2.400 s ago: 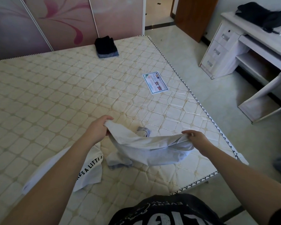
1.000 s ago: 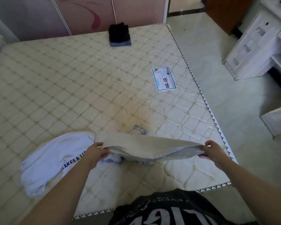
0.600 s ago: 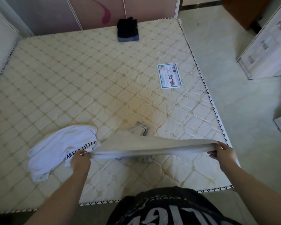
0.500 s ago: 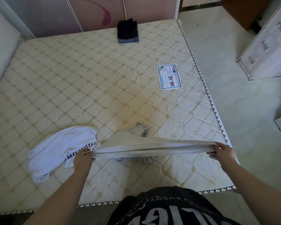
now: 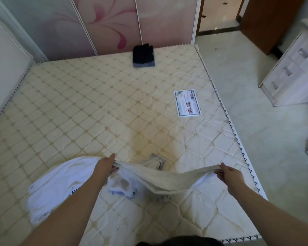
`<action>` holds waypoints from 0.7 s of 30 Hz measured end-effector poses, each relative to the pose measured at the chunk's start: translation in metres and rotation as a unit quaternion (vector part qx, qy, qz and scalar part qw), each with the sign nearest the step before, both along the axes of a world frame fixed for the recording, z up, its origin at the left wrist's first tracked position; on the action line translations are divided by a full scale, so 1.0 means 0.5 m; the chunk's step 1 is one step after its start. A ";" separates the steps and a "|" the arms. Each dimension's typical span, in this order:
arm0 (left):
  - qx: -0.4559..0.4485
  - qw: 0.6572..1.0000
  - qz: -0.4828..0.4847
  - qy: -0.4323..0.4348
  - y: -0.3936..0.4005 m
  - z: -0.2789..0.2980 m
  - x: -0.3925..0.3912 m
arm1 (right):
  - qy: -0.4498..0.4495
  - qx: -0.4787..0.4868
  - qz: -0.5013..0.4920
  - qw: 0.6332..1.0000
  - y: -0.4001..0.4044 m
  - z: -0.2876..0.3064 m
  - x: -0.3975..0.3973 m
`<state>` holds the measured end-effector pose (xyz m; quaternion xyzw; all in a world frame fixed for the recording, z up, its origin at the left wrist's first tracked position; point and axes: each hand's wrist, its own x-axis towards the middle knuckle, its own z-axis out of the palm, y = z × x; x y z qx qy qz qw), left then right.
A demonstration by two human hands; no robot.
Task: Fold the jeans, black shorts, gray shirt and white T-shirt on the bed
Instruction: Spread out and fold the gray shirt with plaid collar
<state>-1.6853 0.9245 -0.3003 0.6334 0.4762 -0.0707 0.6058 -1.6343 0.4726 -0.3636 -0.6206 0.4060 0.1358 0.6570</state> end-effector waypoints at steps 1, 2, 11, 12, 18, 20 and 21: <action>0.019 0.999 -0.023 -0.012 0.003 0.010 0.029 | -0.007 -0.027 0.023 0.999 0.020 0.007 0.028; 0.039 0.998 -0.050 -0.022 0.004 0.025 0.058 | -0.020 -0.054 0.047 0.997 0.041 0.021 0.059; 0.139 0.966 -0.064 -0.210 0.063 0.385 0.427 | -0.271 -0.177 0.126 0.938 0.167 0.415 0.476; 0.137 0.960 -0.053 -0.237 0.074 0.439 0.457 | -0.301 -0.151 0.107 0.935 0.164 0.474 0.516; 0.151 0.931 0.024 -0.330 0.143 0.670 0.571 | -0.386 -0.071 0.021 0.920 0.098 0.753 0.634; 0.137 0.927 0.047 -0.346 0.164 0.699 0.588 | -0.385 -0.052 -0.006 0.921 0.069 0.791 0.643; 0.134 0.925 0.056 -0.352 0.172 0.704 0.594 | -0.388 -0.042 -0.018 0.920 0.054 0.798 0.645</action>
